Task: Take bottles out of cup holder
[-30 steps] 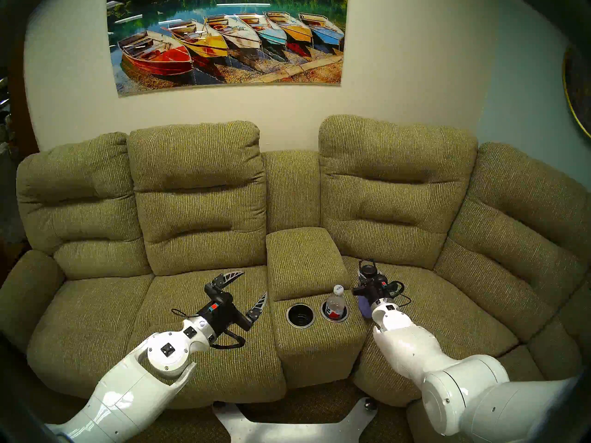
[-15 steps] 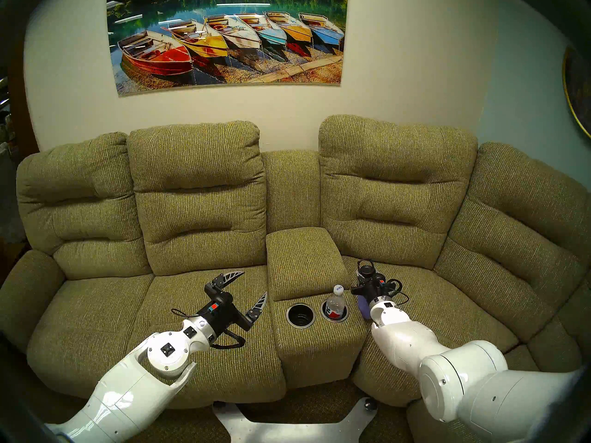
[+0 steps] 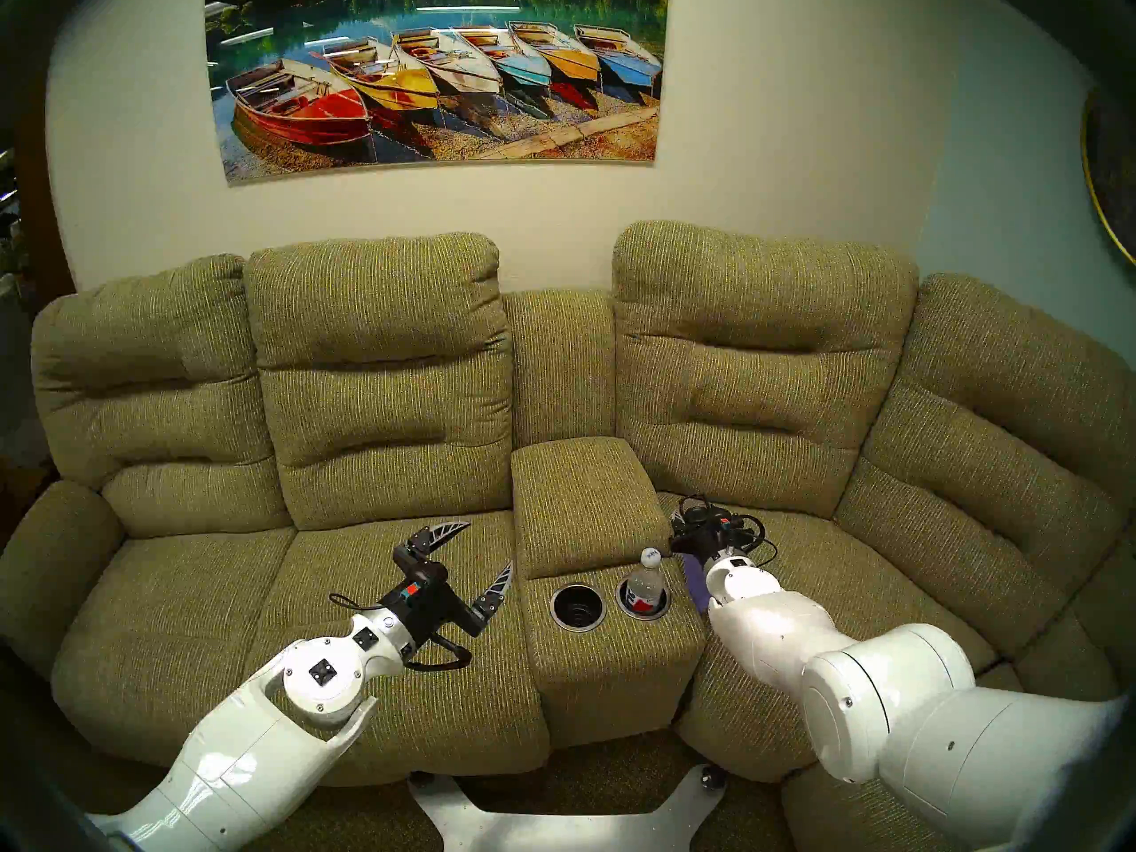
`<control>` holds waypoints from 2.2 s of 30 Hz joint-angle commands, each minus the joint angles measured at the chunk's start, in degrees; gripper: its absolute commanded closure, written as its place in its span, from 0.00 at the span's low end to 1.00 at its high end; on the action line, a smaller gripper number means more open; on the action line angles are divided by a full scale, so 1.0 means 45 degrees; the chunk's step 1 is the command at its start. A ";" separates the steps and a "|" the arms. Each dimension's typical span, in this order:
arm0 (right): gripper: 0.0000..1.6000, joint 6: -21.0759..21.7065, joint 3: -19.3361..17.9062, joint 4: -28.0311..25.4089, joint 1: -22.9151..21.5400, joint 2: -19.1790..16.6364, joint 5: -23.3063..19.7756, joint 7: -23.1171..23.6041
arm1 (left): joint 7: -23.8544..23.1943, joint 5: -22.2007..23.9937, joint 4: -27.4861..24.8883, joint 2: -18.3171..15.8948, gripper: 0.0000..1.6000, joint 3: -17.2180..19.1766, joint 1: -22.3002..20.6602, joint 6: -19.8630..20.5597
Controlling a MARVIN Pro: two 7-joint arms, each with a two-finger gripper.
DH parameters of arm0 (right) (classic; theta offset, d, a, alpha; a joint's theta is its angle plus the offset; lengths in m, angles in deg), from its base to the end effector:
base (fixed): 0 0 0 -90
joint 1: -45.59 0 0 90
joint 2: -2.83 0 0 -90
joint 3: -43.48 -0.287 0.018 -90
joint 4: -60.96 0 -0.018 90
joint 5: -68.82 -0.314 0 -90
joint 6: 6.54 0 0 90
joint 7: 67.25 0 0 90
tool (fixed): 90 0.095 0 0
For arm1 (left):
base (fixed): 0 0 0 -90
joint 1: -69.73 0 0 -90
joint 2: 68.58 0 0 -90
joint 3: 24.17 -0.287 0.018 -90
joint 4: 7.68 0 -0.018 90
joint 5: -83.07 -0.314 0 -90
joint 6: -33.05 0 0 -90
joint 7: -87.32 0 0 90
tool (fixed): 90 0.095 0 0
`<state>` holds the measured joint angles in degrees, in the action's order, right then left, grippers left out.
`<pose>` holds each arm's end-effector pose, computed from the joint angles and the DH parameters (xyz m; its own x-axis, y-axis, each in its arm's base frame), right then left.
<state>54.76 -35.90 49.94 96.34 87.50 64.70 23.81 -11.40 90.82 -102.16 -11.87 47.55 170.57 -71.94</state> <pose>0.5167 -0.0417 -0.4440 0.1951 0.1384 0.9710 0.0571 -0.9899 0.1296 0.3355 0.0167 -0.3544 -0.0997 -0.3221 0.9415 -0.5249 -0.7868 -0.3247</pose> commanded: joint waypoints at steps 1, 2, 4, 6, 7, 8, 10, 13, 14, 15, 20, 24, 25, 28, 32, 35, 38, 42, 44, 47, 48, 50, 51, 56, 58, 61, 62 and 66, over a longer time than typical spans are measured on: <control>0.00 -0.0331 -0.0006 -0.0370 -0.0959 0.0063 0.0043 -0.0159 | -0.0022 -0.0022 -0.0224 0.0000 0.00 -0.0014 -0.0042 -0.0093; 0.00 -0.0424 -0.0011 -0.0390 -0.0978 0.0052 0.0065 -0.0205 | -0.0021 -0.0021 -0.0227 -0.0003 0.00 -0.0016 -0.0042 -0.0094; 0.00 -0.0745 -0.0037 -0.0490 -0.0983 0.0030 0.0081 -0.0249 | -0.0018 -0.0019 -0.0234 -0.0010 0.00 -0.0019 -0.0040 -0.0097; 0.00 -0.1162 0.0011 -0.0593 -0.0940 0.0007 0.0184 -0.0321 | -0.0013 -0.0019 -0.0243 -0.0017 0.00 -0.0022 -0.0036 -0.0102; 0.00 -0.1493 0.0034 -0.0688 -0.0871 0.0000 0.0224 -0.0283 | -0.0011 -0.0018 -0.0248 -0.0021 0.00 -0.0023 -0.0034 -0.0104; 0.00 -0.1677 0.0058 -0.0791 -0.0807 0.0002 0.0269 -0.0296 | -0.0009 -0.0018 -0.0253 -0.0026 0.00 -0.0025 -0.0032 -0.0106; 0.00 -0.2027 0.0109 -0.1189 -0.0537 -0.0018 0.0355 -0.0184 | -0.0002 -0.0019 -0.0265 -0.0036 0.00 -0.0027 -0.0025 -0.0111; 0.00 -0.2758 0.0174 -0.2003 0.0172 -0.0111 0.0416 0.0265 | 0.0009 -0.0019 -0.0283 -0.0050 0.00 -0.0031 -0.0015 -0.0117; 0.00 -0.2845 0.0174 -0.2045 0.0286 -0.0113 0.0397 0.0414 | 0.0010 -0.0019 -0.0283 -0.0051 0.00 -0.0032 -0.0015 -0.0116; 0.00 -0.3006 0.0159 -0.2131 0.0427 -0.0125 0.0376 0.0507 | 0.0011 -0.0017 -0.0282 -0.0052 0.00 -0.0034 -0.0017 -0.0116; 0.00 -0.3980 0.0116 -0.3036 0.1420 -0.0211 0.0361 0.0724 | 0.0016 -0.0005 -0.0254 -0.0050 0.00 -0.0049 -0.0039 -0.0108; 0.00 -0.4772 0.0094 -0.3849 0.2214 -0.0389 0.0408 0.0609 | 0.0023 0.0003 -0.0242 -0.0053 0.00 -0.0059 -0.0049 -0.0103; 0.00 -0.4857 0.0033 -0.3973 0.2355 -0.0440 0.0385 0.0479 | 0.0024 0.0005 -0.0241 -0.0054 0.00 -0.0061 -0.0051 -0.0102; 0.00 -0.5012 -0.0110 -0.4515 0.2789 -0.0621 0.0356 0.0206 | 0.0029 0.0009 -0.0240 -0.0059 0.00 -0.0067 -0.0053 -0.0103; 0.00 -0.5142 -0.0233 -0.5109 0.3192 -0.0737 0.0336 0.0160 | 0.0037 0.0015 -0.0240 -0.0067 0.00 -0.0077 -0.0057 -0.0103; 0.00 -0.4995 -0.0198 -0.5706 0.3537 -0.0627 0.0356 0.0203 | 0.0043 0.0020 -0.0236 -0.0072 0.00 -0.0085 -0.0062 -0.0102; 0.00 -0.5049 -0.0271 -0.6172 0.3748 -0.0522 0.0239 0.0177 | 0.0049 0.0024 -0.0236 -0.0077 0.00 -0.0091 -0.0065 -0.0102; 0.00 -0.4884 -0.0318 -0.6821 0.4142 -0.0569 0.0227 0.0121 | 0.0057 0.0028 -0.0240 -0.0086 0.00 -0.0099 -0.0066 -0.0104; 0.00 -0.4746 -0.0341 -0.7207 0.4368 -0.0599 0.0226 0.0087 | 0.0061 0.0030 -0.0242 -0.0091 0.00 -0.0103 -0.0066 -0.0106; 0.00 -0.4525 -0.0262 -0.7671 0.4623 -0.0655 0.0236 0.0245 | 0.0066 0.0033 -0.0246 -0.0097 0.00 -0.0108 -0.0067 -0.0108; 0.00 -0.4332 -0.0290 -0.7820 0.4715 -0.0602 0.0198 0.0181 | 0.0067 0.0034 -0.0245 -0.0098 0.00 -0.0109 -0.0067 -0.0107; 0.00 -0.3925 -0.0340 -0.8189 0.5015 -0.0550 0.0049 0.0168 | 0.0071 0.0036 -0.0247 -0.0102 0.00 -0.0113 -0.0067 -0.0109; 0.00 -0.3706 -0.0427 -0.8333 0.5174 -0.0508 -0.0096 0.0106 | 0.0072 0.0037 -0.0249 -0.0105 0.00 -0.0114 -0.0067 -0.0110; 0.00 -0.2690 -0.0535 -0.9289 0.6041 -0.0638 -0.0368 0.0133 | 0.0081 0.0043 -0.0251 -0.0115 0.00 -0.0124 -0.0070 -0.0112; 0.00 -0.2477 -0.0543 -0.9573 0.6309 -0.0648 -0.0441 0.0192 | 0.0085 0.0047 -0.0249 -0.0118 0.00 -0.0128 -0.0072 -0.0111; 0.00 -0.2135 -0.0593 -1.0194 0.6794 -0.0648 -0.0575 0.0254 | 0.0091 0.0051 -0.0248 -0.0123 0.00 -0.0135 -0.0075 -0.0111; 0.00 -0.2109 -0.0608 -1.0219 0.6855 -0.0632 -0.0616 0.0277 | 0.0093 0.0052 -0.0249 -0.0125 0.00 -0.0137 -0.0076 -0.0111; 0.00 -0.1773 -0.0655 -1.0909 0.7353 -0.0645 -0.0747 0.0401 | 0.0101 0.0057 -0.0252 -0.0134 0.00 -0.0145 -0.0077 -0.0113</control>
<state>45.29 -38.77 6.71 125.32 84.79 62.57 24.94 -10.84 91.20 -102.18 -12.45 46.94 170.35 -71.97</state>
